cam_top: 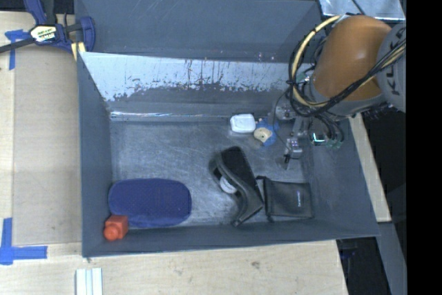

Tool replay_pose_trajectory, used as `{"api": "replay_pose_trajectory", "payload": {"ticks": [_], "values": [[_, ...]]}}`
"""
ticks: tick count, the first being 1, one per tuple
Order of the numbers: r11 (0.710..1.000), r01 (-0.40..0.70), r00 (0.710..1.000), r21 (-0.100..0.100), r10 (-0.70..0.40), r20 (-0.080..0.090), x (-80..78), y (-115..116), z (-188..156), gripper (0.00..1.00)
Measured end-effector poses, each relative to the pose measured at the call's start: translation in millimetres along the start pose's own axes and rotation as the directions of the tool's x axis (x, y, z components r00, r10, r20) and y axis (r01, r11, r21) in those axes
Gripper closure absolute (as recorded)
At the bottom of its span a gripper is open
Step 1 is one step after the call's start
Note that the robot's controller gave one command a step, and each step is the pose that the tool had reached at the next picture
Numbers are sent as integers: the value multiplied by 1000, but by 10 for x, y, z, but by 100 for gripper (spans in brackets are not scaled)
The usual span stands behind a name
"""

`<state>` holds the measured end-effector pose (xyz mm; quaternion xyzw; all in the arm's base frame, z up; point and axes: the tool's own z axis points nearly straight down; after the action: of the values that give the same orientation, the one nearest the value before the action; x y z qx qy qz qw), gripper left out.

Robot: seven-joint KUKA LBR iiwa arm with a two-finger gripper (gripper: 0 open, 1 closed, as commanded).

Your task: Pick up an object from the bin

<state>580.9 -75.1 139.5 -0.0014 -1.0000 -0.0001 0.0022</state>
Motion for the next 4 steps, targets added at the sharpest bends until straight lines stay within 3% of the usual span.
{"api": "replay_pose_trajectory", "payload": {"ticks": [1,2,3,4], "values": [[1000,19,1000,1,-19,5,443,-167,708,0],[981,-193,981,0,193,6,871,-319,393,0],[953,-304,953,-1,304,0,949,-176,400,0],[901,-434,901,-2,434,1,969,30,706,0]]}}
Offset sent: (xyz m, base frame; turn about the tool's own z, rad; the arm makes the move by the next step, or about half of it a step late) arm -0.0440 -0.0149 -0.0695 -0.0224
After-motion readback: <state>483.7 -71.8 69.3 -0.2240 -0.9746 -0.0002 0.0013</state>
